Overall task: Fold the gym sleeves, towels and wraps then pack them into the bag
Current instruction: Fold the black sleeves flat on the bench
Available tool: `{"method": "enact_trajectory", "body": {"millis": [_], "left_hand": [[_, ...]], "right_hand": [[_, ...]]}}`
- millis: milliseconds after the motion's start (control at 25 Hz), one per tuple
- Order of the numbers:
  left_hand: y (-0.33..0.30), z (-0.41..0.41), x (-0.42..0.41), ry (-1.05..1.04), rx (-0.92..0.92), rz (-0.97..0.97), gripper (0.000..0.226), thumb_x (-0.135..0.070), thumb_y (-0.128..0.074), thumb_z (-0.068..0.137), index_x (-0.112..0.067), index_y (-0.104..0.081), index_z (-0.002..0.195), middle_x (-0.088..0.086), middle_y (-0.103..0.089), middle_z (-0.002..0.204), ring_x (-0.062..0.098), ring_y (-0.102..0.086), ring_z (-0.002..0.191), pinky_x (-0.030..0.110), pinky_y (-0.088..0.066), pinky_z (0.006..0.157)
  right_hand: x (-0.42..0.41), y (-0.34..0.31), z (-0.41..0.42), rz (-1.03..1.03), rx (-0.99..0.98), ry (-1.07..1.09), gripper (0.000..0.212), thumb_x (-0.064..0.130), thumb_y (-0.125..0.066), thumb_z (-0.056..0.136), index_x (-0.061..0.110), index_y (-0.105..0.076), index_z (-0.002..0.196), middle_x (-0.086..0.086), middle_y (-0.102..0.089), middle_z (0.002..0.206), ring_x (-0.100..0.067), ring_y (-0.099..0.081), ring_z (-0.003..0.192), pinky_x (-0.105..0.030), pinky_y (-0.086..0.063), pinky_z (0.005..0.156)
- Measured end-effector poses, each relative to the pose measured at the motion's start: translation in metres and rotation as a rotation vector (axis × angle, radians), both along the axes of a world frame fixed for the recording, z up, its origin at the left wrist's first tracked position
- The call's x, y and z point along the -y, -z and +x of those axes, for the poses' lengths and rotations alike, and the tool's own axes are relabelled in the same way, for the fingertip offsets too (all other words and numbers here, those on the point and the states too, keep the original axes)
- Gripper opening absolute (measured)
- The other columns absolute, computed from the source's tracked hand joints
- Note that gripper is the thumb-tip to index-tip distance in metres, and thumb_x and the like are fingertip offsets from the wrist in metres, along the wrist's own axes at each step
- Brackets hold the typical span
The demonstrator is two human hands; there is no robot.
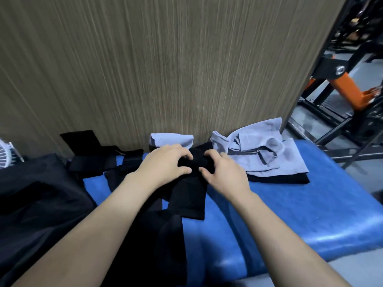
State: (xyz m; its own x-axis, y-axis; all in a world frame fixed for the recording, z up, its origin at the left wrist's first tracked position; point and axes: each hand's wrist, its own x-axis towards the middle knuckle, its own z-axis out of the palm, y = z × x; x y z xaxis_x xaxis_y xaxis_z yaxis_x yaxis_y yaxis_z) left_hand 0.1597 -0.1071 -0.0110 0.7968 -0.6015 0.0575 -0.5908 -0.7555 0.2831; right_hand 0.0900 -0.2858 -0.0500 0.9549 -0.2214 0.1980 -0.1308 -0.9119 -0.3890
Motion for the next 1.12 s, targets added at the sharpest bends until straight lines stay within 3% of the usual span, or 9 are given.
{"method": "enact_trajectory", "body": {"millis": [200,480,640,760,840,960,1040,1120], "left_hand": [[0.008,0.005,0.006,0.031,-0.083,0.048,0.01,-0.047,-0.066,0.087,-0.037,-0.065,0.091,-0.014,-0.055,0.103,0.009,-0.052,0.099,0.034,-0.046,0.083],[0.005,-0.004,0.003,0.03,-0.129,0.162,0.032,-0.054,-0.057,0.092,-0.045,-0.06,0.122,-0.013,-0.049,0.128,0.013,-0.047,0.122,0.035,-0.043,0.09],[-0.001,-0.016,0.0,-0.032,-0.12,0.242,0.046,-0.055,-0.052,0.094,-0.043,-0.049,0.138,-0.01,-0.046,0.136,0.018,-0.048,0.126,0.036,-0.041,0.097],[-0.004,-0.032,0.004,-0.036,-0.097,0.273,0.054,-0.058,-0.058,0.089,-0.039,-0.048,0.139,-0.007,-0.047,0.136,0.02,-0.045,0.13,0.035,-0.038,0.103],[-0.011,-0.05,0.015,-0.007,-0.061,0.16,0.068,-0.063,-0.067,0.078,-0.035,-0.049,0.136,-0.006,-0.048,0.13,0.018,-0.044,0.128,0.034,-0.036,0.104],[-0.017,-0.092,0.05,0.069,-0.094,-0.025,0.086,-0.072,-0.073,0.062,-0.03,-0.044,0.132,-0.006,-0.047,0.124,0.017,-0.047,0.12,0.036,-0.04,0.1],[-0.012,-0.124,0.08,0.056,-0.004,-0.072,0.075,-0.068,-0.074,0.067,-0.026,-0.042,0.12,-0.004,-0.047,0.116,0.02,-0.05,0.112,0.035,-0.04,0.089],[-0.011,-0.143,0.101,0.002,0.135,-0.168,0.048,-0.046,-0.071,0.08,-0.022,-0.041,0.108,-0.003,-0.047,0.11,0.023,-0.053,0.106,0.031,-0.033,0.075]], "right_hand": [[0.0,-0.003,0.007,-0.016,0.09,0.089,0.022,0.023,-0.052,0.091,0.027,-0.061,0.111,-0.001,-0.069,0.103,-0.03,-0.064,0.092,-0.037,-0.048,0.068],[-0.001,-0.026,-0.008,0.175,0.38,0.154,0.016,0.014,-0.055,0.086,0.018,-0.062,0.099,-0.004,-0.069,0.08,-0.029,-0.063,0.076,-0.042,-0.051,0.069],[0.004,-0.053,-0.038,0.55,0.518,0.223,0.011,0.013,-0.05,0.084,0.021,-0.055,0.089,0.002,-0.063,0.066,-0.026,-0.065,0.064,-0.047,-0.054,0.064],[0.019,-0.072,-0.071,0.868,0.463,0.248,0.008,0.008,-0.047,0.089,0.009,-0.054,0.093,-0.014,-0.068,0.078,-0.031,-0.07,0.058,-0.054,-0.058,0.058],[0.028,-0.079,-0.093,1.044,0.396,0.258,0.015,0.006,-0.045,0.093,-0.001,-0.053,0.103,-0.027,-0.069,0.092,-0.037,-0.072,0.061,-0.052,-0.058,0.061],[0.035,-0.086,-0.123,1.304,0.359,0.212,0.021,0.005,-0.041,0.098,-0.006,-0.052,0.113,-0.026,-0.069,0.105,-0.042,-0.073,0.073,-0.047,-0.06,0.069],[0.038,-0.094,-0.143,1.511,0.368,0.127,0.018,0.003,-0.039,0.099,0.003,-0.053,0.11,-0.023,-0.066,0.097,-0.043,-0.073,0.077,-0.043,-0.062,0.068],[0.043,-0.102,-0.159,1.653,0.381,0.086,0.015,0.0,-0.038,0.099,0.006,-0.052,0.102,-0.013,-0.065,0.076,-0.04,-0.072,0.07,-0.039,-0.063,0.063]]}}
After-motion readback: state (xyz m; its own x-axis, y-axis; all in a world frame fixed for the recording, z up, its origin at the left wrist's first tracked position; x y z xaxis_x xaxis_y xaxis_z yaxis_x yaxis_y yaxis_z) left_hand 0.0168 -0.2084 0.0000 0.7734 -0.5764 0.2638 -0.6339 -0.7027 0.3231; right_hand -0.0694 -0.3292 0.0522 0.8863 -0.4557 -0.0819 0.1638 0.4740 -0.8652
